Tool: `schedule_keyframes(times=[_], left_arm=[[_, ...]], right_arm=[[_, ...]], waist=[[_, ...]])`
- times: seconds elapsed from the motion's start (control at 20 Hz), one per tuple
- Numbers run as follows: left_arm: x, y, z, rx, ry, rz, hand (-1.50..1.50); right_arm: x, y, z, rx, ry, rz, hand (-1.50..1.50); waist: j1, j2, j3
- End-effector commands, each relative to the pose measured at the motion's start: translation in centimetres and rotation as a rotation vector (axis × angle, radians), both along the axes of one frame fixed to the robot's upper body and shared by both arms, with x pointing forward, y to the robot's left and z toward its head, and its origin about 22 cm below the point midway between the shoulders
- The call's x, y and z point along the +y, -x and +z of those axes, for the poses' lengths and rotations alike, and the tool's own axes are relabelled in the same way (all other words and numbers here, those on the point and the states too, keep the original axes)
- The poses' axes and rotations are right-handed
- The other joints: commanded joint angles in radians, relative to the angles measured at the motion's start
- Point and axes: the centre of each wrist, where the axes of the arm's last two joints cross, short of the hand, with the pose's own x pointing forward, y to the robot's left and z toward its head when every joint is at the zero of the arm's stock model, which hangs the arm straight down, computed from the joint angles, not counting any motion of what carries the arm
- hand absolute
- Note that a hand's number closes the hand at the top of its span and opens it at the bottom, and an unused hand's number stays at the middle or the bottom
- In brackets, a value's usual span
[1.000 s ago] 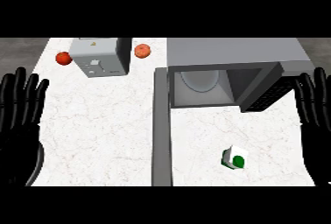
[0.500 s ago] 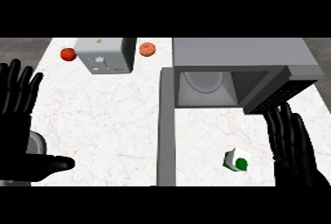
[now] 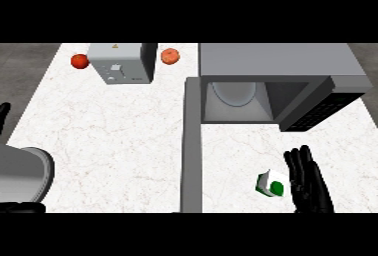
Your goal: Pick up the milk, place it into the microwave and close the microwave
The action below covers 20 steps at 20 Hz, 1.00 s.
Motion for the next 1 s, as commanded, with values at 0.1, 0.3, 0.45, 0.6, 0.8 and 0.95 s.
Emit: schedule_keyframes(times=[0.1, 0.3, 0.45, 0.6, 0.8, 0.95], left_arm=[[2.1, 3.2, 0.2, 0.010, 0.002, -0.016, -1.50], [2.4, 2.9, 0.4, 0.007, 0.007, -0.010, -1.50], [1.7, 4.3, 0.8, -0.002, 0.007, -0.017, -1.50], [3.7, 5.3, 0.4, 0.003, 0.009, -0.023, -1.50], [3.2, 6.0, -0.7, 0.011, 0.018, -0.008, -1.50], [3.8, 6.1, 0.7, 0.009, 0.001, -0.001, -1.50]], right_arm=[[-0.2, 1.8, -1.6, 0.057, 0.023, -0.087, -1.50], [-0.9, 0.2, -3.5, 0.082, 0.022, -0.109, -1.50], [0.6, -0.6, -5.7, 0.099, 0.014, -0.088, -1.50], [-1.3, 0.0, -7.2, 0.123, 0.013, -0.105, -1.50], [-3.3, -0.5, -8.5, 0.136, -0.022, -0.168, -1.50], [-3.9, -2.3, -10.4, 0.164, -0.039, -0.202, -1.50]], waist=[[0.001, 0.000, 0.001], [0.001, 0.002, 0.001], [0.003, 0.002, 0.001], [0.002, 0.002, 0.001], [0.002, 0.002, 0.001], [0.003, 0.003, 0.001]])
